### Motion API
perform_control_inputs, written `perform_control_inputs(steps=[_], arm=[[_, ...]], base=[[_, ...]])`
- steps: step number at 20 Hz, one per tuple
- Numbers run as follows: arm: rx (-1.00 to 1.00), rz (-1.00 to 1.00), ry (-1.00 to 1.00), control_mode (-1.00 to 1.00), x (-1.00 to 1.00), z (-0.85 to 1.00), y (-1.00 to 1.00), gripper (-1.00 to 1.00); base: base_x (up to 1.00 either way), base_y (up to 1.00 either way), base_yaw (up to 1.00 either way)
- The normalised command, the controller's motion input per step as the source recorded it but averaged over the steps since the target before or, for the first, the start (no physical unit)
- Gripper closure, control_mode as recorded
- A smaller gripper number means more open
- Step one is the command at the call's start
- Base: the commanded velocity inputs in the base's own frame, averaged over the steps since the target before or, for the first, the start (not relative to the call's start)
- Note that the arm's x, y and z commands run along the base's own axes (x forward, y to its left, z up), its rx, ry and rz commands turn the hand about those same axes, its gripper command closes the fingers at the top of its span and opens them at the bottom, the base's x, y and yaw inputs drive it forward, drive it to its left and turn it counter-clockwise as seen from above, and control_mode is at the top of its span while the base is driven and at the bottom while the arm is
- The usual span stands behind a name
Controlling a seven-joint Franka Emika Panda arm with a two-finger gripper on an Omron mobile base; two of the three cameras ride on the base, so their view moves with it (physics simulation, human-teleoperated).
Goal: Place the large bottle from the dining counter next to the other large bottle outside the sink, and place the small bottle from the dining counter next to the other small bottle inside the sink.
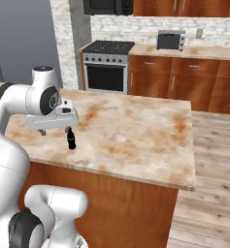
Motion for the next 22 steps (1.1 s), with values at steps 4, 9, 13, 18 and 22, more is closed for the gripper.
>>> perform_control_inputs(steps=[4,9,13,18,22], arm=[[0.0,0.0,0.0,1.0,0.0,0.0,0.0,-1.0],[0.0,0.0,0.0,1.0,0.0,0.0,0.0,-1.0],[0.0,0.0,0.0,1.0,0.0,0.0,0.0,-1.0],[0.0,0.0,0.0,1.0,0.0,0.0,0.0,-1.0],[0.0,0.0,0.0,1.0,0.0,0.0,0.0,-1.0]], base=[[0.23,0.43,-0.34],[0.48,0.29,-0.35],[0.51,0.57,-0.27],[0.4,0.55,-0.08],[0.05,0.19,-0.02]])
